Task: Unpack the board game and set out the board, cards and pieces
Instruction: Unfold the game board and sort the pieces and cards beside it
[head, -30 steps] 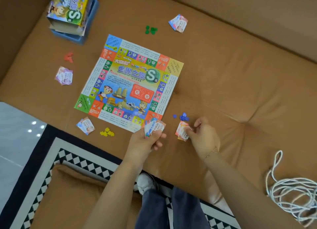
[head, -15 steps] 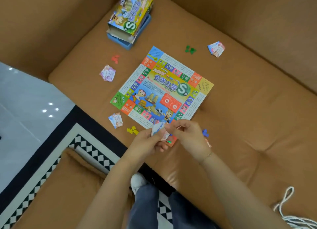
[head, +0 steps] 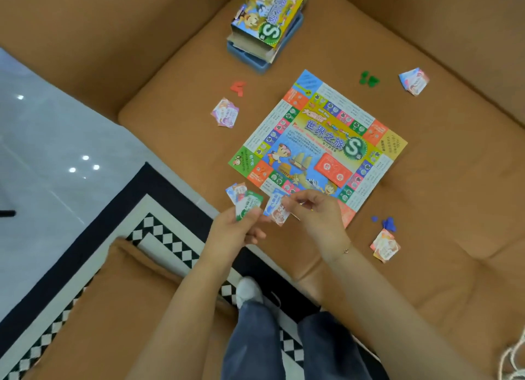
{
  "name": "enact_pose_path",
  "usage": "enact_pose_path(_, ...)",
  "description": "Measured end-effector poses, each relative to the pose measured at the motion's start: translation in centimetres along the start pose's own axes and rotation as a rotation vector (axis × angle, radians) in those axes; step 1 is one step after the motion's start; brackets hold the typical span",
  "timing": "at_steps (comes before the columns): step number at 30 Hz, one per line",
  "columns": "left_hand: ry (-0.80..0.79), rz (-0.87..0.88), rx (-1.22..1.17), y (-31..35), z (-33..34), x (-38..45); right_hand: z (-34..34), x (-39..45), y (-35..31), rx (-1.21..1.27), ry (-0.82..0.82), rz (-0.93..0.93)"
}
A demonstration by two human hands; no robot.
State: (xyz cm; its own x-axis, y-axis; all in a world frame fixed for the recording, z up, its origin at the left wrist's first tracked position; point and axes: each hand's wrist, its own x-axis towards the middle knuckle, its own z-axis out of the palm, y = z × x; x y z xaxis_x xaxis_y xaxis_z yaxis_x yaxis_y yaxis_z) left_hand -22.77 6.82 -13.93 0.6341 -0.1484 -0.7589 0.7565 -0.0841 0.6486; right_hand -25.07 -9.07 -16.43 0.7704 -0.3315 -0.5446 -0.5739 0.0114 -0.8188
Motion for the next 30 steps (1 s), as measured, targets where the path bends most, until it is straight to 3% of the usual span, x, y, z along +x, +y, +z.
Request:
enact_pose_path(7, 0.095, -0.05, -0.06, -0.6, -6.0, 2.1, 6.1, 3.9, -0.1, -0.514, -0.135, -0.166)
enact_pose_path(13, 0.04, -0.181, -0.278, 0.2, -7.4, 3.1, 9.1, 6.0, 0.1, -0.916, -0.182, -0.293)
enact_pose_path(17, -0.024, -0.115, -0.272, 0.7, -7.7, 3.0, 9.7, 6.0, 0.3, -1.057, -0.149, -0.4)
enact_pose_path(21, -0.012, -0.031, -0.144, 1.4, -7.3, 2.4, 9.7, 5.5, -0.2, -0.925, -0.074, -0.39)
enact_pose_path(24, 0.026, -0.005, -0.084, 1.9, -6.8, 2.0, 9.2, 4.5, -1.9, -0.462, -0.033, -0.255)
enact_pose_path(27, 0.034, 0.001, -0.076, 2.7, -5.6, 1.5, 7.7, 3.1, -4.6, -0.083, -0.151, -0.118)
enact_pose_path(30, 0.025, 0.021, -0.076, 3.9, -4.4, 1.0, 6.4, 2.5, -6.1, -0.033, -0.282, -0.092)
